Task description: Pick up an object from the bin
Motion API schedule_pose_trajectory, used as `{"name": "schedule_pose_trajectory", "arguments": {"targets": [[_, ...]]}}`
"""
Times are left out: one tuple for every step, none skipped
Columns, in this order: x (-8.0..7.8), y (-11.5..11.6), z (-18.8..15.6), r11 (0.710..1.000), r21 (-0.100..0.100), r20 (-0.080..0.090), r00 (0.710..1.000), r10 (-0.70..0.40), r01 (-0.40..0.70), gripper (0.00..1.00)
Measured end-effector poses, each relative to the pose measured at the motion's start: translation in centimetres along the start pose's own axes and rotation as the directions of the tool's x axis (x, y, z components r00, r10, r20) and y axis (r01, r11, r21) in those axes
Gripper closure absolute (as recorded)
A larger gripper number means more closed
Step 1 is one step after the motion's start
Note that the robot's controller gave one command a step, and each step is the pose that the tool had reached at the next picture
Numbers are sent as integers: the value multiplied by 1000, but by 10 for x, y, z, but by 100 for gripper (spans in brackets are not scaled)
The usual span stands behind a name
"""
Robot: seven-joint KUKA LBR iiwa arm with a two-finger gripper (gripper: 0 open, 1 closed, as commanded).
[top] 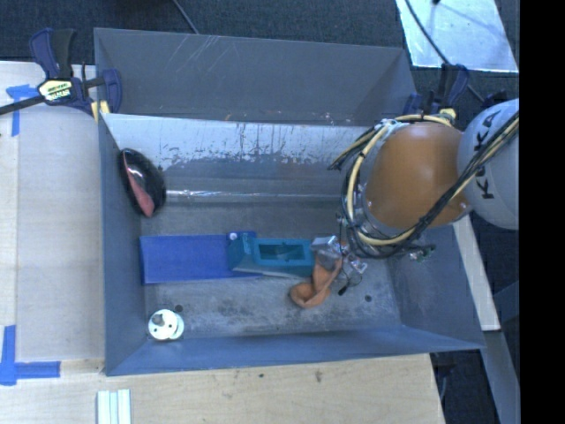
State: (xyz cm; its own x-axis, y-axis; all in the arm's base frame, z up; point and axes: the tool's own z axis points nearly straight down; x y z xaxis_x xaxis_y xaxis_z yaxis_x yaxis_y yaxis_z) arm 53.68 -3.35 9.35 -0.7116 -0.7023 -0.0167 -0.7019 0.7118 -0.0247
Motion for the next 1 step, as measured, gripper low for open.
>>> {"name": "schedule_pose_trajectory", "arguments": {"targets": [[0, 0, -1, 1000, -3, -2, 1000, 1, -1, 100]]}}
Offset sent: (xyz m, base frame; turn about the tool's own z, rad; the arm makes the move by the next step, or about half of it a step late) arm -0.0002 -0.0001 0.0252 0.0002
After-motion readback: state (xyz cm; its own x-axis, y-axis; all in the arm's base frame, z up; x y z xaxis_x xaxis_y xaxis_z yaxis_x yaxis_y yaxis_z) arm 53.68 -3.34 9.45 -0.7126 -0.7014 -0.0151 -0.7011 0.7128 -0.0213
